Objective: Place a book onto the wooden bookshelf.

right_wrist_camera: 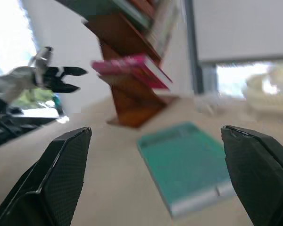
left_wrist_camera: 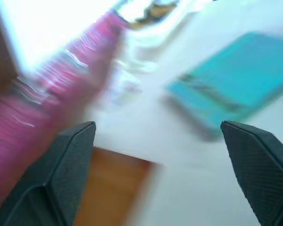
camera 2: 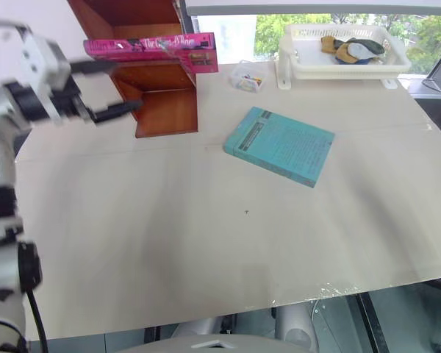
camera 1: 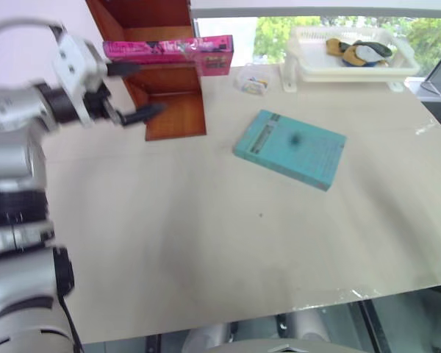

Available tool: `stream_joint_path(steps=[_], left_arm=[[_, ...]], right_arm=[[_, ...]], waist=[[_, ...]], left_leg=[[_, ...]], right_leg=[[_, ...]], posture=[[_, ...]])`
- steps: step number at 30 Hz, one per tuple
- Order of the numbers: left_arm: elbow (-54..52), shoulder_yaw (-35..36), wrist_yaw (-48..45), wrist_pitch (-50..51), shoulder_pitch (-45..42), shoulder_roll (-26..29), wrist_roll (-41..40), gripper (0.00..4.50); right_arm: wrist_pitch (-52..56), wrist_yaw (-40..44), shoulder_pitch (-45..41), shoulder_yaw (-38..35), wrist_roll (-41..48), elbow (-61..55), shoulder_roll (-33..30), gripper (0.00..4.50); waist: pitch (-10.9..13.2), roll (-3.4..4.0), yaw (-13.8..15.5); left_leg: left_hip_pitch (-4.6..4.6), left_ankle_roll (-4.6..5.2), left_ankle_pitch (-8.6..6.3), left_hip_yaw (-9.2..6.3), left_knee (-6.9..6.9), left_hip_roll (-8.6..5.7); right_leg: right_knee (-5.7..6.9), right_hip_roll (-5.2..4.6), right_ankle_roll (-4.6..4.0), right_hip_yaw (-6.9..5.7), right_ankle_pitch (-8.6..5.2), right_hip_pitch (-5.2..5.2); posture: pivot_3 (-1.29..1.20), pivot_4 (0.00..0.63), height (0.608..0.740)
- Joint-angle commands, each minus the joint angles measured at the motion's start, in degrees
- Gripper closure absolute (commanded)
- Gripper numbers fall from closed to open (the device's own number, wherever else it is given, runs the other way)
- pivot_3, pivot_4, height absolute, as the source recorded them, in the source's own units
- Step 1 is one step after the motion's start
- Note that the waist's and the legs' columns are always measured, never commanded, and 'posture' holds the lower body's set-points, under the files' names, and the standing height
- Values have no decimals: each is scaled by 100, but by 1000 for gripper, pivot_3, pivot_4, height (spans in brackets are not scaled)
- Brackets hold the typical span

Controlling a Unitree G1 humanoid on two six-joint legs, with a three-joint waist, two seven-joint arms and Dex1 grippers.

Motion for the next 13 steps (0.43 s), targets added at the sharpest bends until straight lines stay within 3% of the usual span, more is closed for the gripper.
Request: stream_joint_path(steps=[1,7,13], left_arm=[[-800,503,821,774,810,-280,-337,45],[-1155,533,1254,964,2303,-914,-585,45],[-1178,181,1234,741,3071,-1027,-427,45]], right_arm=[[-584,-36,93,85,-590,301,85,0],[-1869,-301,100,633,-1913,1044,186,0],[-2840,-300,216,1243,-2855,1507,152,0]], waist=[[0,-1,9],[-7,10,37],[-7,9,57]], left_leg=[[5,-1,1,7,0,1],[47,-9,5,12,-4,4],[64,-10,4,9,-10,4]], right_leg=[[-4,1,0,4,0,6],[-1,1,-1,7,0,39],[-9,0,-3,3,0,58]], posture=[[0,150,740],[0,150,740],[0,150,740]])
